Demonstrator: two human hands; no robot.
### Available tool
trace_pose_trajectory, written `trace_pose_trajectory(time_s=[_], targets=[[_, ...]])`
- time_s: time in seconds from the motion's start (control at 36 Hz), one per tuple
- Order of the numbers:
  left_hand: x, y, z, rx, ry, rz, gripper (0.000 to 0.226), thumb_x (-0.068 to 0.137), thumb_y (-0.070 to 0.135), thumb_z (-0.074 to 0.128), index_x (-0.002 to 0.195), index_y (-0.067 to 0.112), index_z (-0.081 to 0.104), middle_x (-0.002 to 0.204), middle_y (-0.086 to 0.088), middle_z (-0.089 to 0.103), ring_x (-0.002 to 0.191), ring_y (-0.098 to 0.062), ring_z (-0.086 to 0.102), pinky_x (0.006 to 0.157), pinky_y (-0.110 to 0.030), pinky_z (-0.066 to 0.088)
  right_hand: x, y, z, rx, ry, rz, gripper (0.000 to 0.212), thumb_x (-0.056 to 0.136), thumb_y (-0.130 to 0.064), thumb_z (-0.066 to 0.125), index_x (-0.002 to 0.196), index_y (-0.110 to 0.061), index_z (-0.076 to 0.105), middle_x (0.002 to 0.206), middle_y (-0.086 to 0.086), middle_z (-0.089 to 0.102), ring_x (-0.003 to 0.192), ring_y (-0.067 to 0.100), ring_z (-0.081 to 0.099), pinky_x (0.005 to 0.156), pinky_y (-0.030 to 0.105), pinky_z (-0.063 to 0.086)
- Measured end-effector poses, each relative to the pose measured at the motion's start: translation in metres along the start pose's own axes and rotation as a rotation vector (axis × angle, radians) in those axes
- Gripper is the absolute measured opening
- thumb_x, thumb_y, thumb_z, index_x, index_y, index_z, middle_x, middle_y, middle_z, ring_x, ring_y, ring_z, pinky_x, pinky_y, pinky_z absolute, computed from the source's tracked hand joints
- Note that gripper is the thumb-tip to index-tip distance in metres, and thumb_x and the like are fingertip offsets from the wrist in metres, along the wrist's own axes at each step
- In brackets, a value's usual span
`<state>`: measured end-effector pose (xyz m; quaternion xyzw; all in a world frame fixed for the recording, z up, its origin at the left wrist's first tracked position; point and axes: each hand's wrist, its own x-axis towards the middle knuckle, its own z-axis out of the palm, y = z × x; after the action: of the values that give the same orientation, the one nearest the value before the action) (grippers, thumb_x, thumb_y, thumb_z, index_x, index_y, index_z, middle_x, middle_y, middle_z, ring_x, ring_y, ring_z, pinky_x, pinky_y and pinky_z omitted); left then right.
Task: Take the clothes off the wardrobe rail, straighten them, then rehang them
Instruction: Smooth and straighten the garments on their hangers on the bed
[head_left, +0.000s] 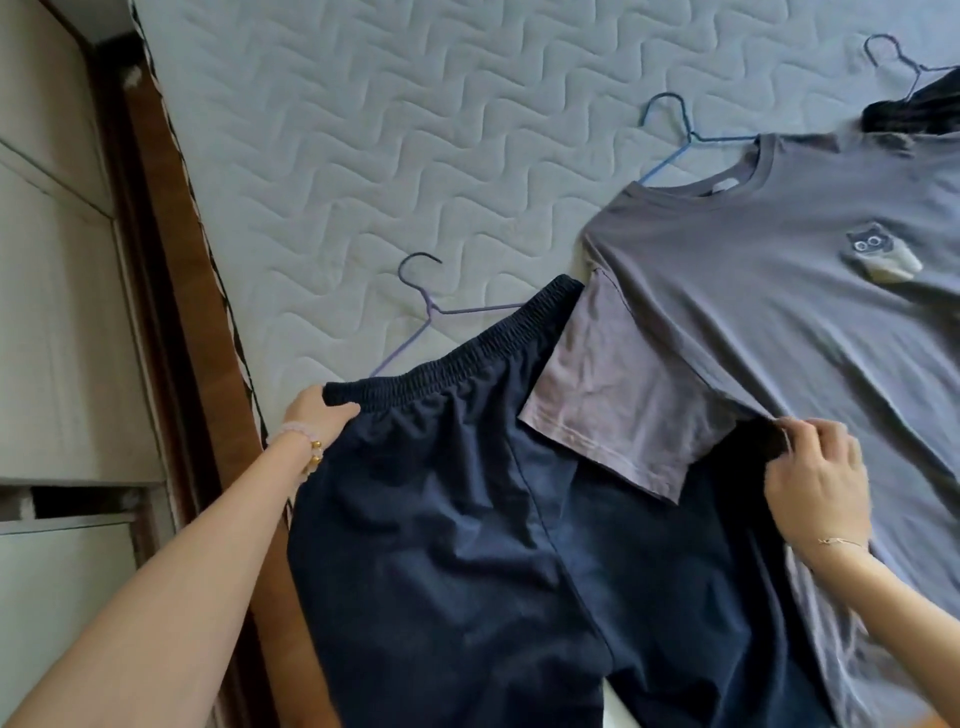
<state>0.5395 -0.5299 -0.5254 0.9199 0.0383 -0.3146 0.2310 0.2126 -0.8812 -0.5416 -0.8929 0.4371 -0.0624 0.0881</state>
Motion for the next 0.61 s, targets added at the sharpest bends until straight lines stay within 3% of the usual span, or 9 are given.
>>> trace_pose_trajectory(time_s=[0.03,0.08,0.14,0.22,0.33,0.44,0.53,0.61], targets=[[-0.004,0.000,-0.002,-0.011,-0.001,0.016,0.006,0.090,0.012,0.060,0.087,0.007,0.061,0.098,-0.018,0.063,0.098,-0.034,0.060,0.078,-0.030,0.040,0.002,0.004,0.001,0.009,0.018,0.012,0.050,0.073,-0.017,0.033,0.112,0.003,0.057,0.109,0.027,0.053,0.098,0.045,0.048,0.085,0.053,0.042],[-0.014,0.001,-0.007,-0.026,0.007,0.057,0.016,0.089,0.013,0.060,0.074,0.017,0.054,0.094,-0.013,0.062,0.098,-0.032,0.061,0.079,-0.030,0.041,0.005,0.011,0.001,-0.002,-0.030,0.040,0.049,0.074,-0.016,0.037,0.114,0.003,0.056,0.112,0.028,0.052,0.100,0.047,0.048,0.086,0.053,0.042],[-0.023,0.001,-0.011,-0.050,0.018,0.081,0.006,0.090,0.015,0.061,0.086,0.013,0.057,0.096,-0.010,0.061,0.095,-0.028,0.058,0.081,-0.030,0.041,0.008,0.015,0.006,-0.018,-0.191,0.070,0.039,0.080,-0.006,0.046,0.117,0.002,0.056,0.120,0.026,0.051,0.106,0.045,0.049,0.092,0.051,0.042],[-0.040,0.000,-0.017,-0.077,0.036,0.111,0.013,0.091,0.016,0.060,0.102,0.009,0.058,0.098,-0.007,0.060,0.094,-0.024,0.056,0.081,-0.030,0.041,0.007,0.020,0.014,-0.021,-0.438,0.043,0.040,0.082,-0.003,0.051,0.122,0.001,0.055,0.130,0.021,0.051,0.117,0.039,0.050,0.100,0.044,0.041],[-0.073,-0.005,-0.030,-0.092,0.074,0.145,0.004,0.090,0.012,0.061,0.087,0.011,0.060,0.084,-0.004,0.063,0.087,-0.025,0.059,0.076,-0.030,0.041,0.004,0.016,0.012,0.003,-0.525,0.076,0.049,0.086,-0.009,0.050,0.135,-0.003,0.045,0.142,0.017,0.041,0.127,0.035,0.044,0.103,0.039,0.036],[-0.120,-0.006,-0.048,-0.193,0.135,0.155,0.006,0.091,0.010,0.062,0.096,0.012,0.058,0.086,0.000,0.062,0.091,-0.021,0.056,0.079,-0.029,0.040,0.004,0.013,-0.002,0.027,-0.666,0.098,0.057,0.087,-0.013,0.048,0.142,-0.006,0.035,0.151,0.014,0.032,0.138,0.027,0.034,0.113,0.033,0.026],[-0.165,-0.009,-0.062,-0.264,0.184,0.144,0.009,0.091,0.020,0.064,0.083,0.021,0.061,0.081,0.009,0.061,0.088,-0.021,0.058,0.077,-0.032,0.042,-0.003,0.007,-0.024,0.086,-0.739,0.134,0.055,0.082,-0.021,0.048,0.137,-0.014,0.044,0.141,0.012,0.048,0.126,0.028,0.049,0.103,0.032,0.037],[-0.212,-0.009,-0.076,-0.290,0.260,0.145,0.012,0.091,0.025,0.063,0.080,0.023,0.060,0.081,0.009,0.060,0.091,-0.023,0.056,0.081,-0.034,0.042,-0.019,0.004,-0.057,0.128,-0.776,0.153,0.049,0.087,-0.013,0.050,0.136,-0.013,0.046,0.137,0.010,0.054,0.124,0.027,0.051,0.100,0.029,0.038]])
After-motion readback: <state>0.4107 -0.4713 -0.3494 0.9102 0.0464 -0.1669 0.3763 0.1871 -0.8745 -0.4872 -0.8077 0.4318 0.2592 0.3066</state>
